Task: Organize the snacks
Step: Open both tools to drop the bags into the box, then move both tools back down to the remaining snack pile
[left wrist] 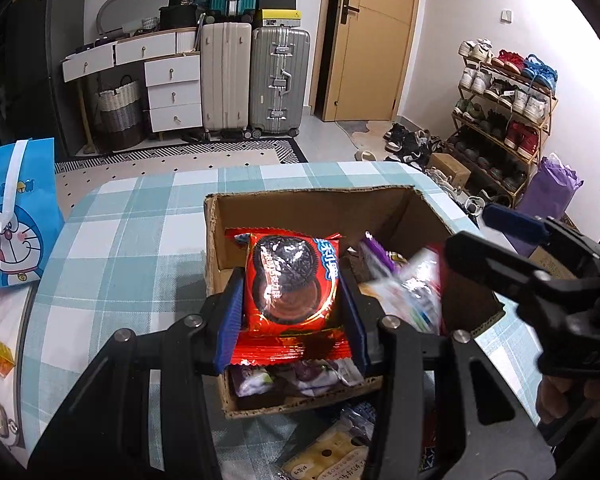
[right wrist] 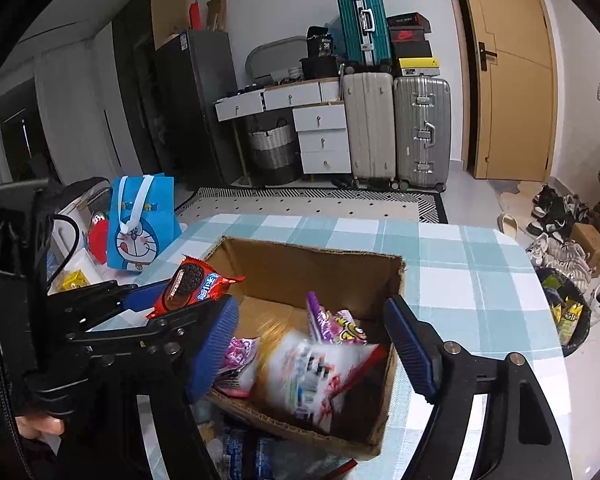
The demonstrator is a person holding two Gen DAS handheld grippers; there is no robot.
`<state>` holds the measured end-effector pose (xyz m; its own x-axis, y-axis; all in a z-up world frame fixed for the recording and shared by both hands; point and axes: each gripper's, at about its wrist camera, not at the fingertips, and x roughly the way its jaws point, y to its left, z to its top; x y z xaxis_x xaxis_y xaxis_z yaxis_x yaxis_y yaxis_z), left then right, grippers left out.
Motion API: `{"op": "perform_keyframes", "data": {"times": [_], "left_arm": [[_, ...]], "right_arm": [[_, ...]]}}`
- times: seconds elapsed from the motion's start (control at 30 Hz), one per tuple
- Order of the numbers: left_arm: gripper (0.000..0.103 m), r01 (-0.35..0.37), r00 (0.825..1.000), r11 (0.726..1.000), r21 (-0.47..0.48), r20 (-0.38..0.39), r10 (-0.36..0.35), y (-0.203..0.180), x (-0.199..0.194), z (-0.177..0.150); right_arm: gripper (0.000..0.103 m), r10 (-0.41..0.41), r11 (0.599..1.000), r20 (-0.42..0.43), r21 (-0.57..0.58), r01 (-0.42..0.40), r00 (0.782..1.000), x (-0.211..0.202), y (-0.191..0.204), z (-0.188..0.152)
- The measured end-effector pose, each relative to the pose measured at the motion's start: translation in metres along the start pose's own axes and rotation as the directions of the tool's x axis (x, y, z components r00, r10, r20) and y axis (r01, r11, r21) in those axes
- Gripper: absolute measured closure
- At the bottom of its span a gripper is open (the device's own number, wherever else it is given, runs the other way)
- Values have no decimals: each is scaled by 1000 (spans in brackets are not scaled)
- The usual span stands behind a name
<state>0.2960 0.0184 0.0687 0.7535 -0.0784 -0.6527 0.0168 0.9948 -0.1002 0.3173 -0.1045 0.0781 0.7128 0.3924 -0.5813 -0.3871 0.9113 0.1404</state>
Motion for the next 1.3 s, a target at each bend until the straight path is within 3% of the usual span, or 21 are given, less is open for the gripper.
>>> {"op": "perform_keyframes", "data": {"times": [0.13, 0.2, 0.33, 0.5, 0.63, 0.87, 1.3], "left_arm": [[60, -5, 1000, 1000, 17, 17, 5, -4, -6, 0], [52, -12, 1000, 1000, 28, 21, 12, -6, -11, -1], [22, -7, 999, 1000, 20, 41, 7, -4, -25, -6], [17, -20, 999, 1000, -8, 29, 20, 3, -40, -18], [1, -29, 999, 999, -29, 27, 29, 11, -56, -34], [1, -43, 999, 999, 4, 14, 43, 9, -73, -65], [1, -31, 999, 999, -38, -27, 30, 17, -72, -118]], "right_arm": [[11, -7, 1000, 0, 12, 7, 1000, -7, -8, -2], [5, -23, 999, -6, 24, 23, 1000, -11, -14, -6], [1, -32, 999, -18, 43, 32, 999, -20, -25, -14], [1, -27, 999, -52, 34, 29, 998, -33, -33, -35], [1, -56, 998, -90, -4, 56, 994, -45, -33, -60], [1, -54, 998, -135, 27, 58, 989, -61, -40, -95], [1, -69, 996, -195, 35, 77, 978, -71, -38, -129]]}}
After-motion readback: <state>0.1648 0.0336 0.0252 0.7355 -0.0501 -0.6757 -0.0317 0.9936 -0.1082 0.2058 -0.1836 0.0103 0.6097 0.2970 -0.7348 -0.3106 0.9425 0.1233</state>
